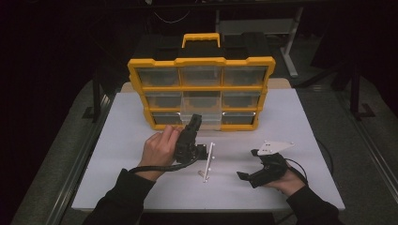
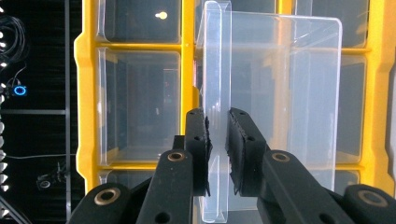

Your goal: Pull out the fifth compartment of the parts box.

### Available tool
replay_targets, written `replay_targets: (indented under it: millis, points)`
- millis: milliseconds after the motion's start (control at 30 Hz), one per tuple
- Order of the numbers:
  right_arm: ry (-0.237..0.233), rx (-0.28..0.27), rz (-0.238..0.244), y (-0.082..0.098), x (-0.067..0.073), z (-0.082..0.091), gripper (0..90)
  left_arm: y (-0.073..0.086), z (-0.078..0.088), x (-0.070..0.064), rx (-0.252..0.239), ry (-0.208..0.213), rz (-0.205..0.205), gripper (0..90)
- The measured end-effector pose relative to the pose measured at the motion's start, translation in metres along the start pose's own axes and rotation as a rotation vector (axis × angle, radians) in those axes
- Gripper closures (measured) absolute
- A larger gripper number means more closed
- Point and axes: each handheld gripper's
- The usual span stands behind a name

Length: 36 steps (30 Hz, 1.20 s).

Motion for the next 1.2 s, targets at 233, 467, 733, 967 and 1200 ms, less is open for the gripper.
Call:
replay_targets:
  millis: [233, 467, 733, 967, 1200]
  points:
    - [0.000, -0.002, 0.002, 0.000, 0.000, 0.000, 0.0, 0.001, 0.001, 0.000, -0.001, 0.002, 0.011, 78.1]
    - [-0.002, -0.003, -0.002, 0.000, 0.000, 0.000, 0.0, 0.001, 0.002, 0.001, -0.018, -0.005, 0.019, 72.7]
    - [-0.001, -0.002, -0.002, 0.000, 0.000, 0.000, 0.0, 0.003, 0.005, 0.002, -0.037, -0.014, 0.030, 60.2]
    - [-0.003, 0.002, 0.003, 0.000, 0.001, -0.001, 0.0, 0.011, 0.010, 0.001, -0.049, -0.012, 0.040, 50.7]
    - [-0.004, 0.002, 0.003, 0.000, 0.000, -0.001, 0.0, 0.016, 0.013, -0.001, -0.067, -0.015, 0.041, 46.6]
Point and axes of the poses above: each handheld gripper's, and its own axes: z roughly backward along the jaws, y roughly out of its underside, x roughly to its left
